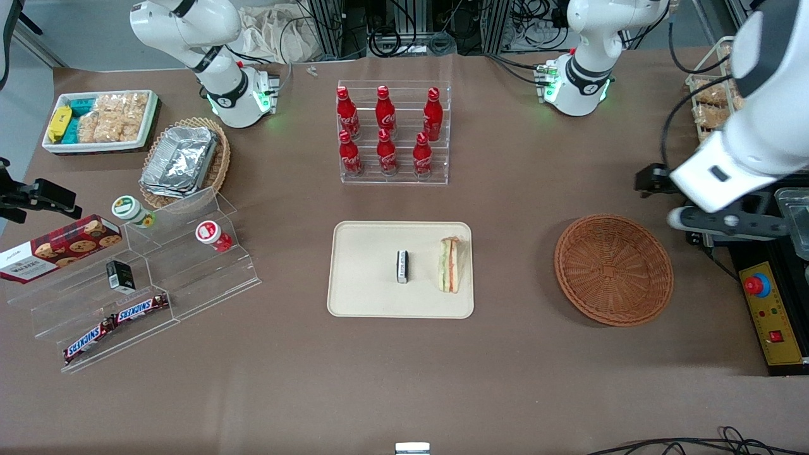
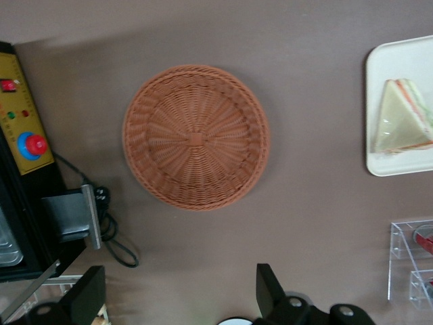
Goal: Place sandwich from basket to tray
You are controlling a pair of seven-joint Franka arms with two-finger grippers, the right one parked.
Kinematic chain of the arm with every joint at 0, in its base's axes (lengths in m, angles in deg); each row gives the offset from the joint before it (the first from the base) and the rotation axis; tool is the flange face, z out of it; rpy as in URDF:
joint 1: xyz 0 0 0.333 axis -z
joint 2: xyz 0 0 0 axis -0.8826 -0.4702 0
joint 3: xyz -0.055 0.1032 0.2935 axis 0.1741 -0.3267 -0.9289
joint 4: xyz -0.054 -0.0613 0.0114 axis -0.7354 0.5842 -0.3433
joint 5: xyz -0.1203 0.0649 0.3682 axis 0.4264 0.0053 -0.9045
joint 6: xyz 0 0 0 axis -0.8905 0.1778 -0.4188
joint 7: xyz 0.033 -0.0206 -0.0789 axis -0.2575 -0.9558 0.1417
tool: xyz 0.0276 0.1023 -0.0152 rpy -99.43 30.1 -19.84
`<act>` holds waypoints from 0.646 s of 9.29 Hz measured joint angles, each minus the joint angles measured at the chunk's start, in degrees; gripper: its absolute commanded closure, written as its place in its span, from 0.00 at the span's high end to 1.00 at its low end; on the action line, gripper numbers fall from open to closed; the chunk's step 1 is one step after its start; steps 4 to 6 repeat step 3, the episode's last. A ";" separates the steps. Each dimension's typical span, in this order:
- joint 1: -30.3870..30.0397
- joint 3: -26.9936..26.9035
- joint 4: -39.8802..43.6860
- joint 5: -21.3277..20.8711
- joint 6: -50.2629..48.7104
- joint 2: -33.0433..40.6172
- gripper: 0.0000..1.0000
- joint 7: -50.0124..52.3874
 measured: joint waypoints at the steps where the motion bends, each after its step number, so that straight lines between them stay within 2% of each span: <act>1: -1.53 -0.08 -0.06 -0.05 0.00 0.00 1.00 -0.84; 6: -3.29 -0.09 -0.13 -0.04 0.00 0.00 1.00 -1.30</act>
